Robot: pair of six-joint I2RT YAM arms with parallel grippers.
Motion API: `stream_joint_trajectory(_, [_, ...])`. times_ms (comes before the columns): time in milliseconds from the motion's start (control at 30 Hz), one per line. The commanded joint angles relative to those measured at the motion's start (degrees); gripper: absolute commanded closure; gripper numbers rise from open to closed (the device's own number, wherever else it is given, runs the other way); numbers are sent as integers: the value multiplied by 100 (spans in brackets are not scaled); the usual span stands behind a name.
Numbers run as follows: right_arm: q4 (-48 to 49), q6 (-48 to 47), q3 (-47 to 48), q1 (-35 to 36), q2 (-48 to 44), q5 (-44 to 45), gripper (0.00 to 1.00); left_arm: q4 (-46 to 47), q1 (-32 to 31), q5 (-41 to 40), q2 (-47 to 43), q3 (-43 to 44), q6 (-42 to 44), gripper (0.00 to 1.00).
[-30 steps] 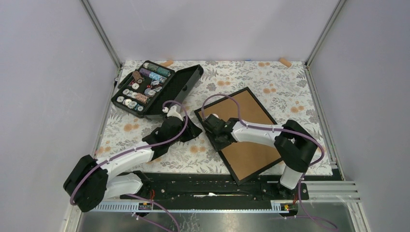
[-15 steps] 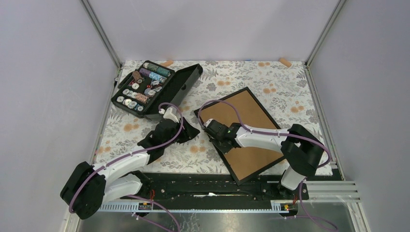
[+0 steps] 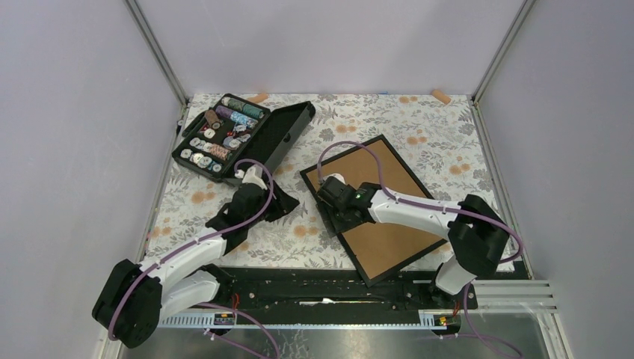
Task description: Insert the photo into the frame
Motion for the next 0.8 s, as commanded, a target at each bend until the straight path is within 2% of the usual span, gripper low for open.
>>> stream_joint_trajectory(0, [-193, 514, 73, 211, 314, 129, 32, -578, 147, -373, -43, -149, -200, 47])
stream_joint_trajectory(267, [-346, 19, 495, 281, 1414, 1047, 51, -696, 146, -505, -419, -72, -102, 47])
stream_joint_trajectory(400, [-258, -246, 594, 275, 1787, 1285, 83, -895, 144, -628, -502, -59, -6, 47])
stream_joint_trajectory(467, [-354, -709, 809, 273, 1961, 1567, 98, -876, 146, -660, -496, -66, 25, 47])
stream_joint_trajectory(600, [-272, -2027, 1177, 179, 2146, 2144, 100, -733, 144, -619, -396, -71, 28, 46])
stream_joint_trajectory(767, [147, -2989, 1426, -251, 2090, 1133, 100, -596, 144, -555, -196, -29, 28, 46])
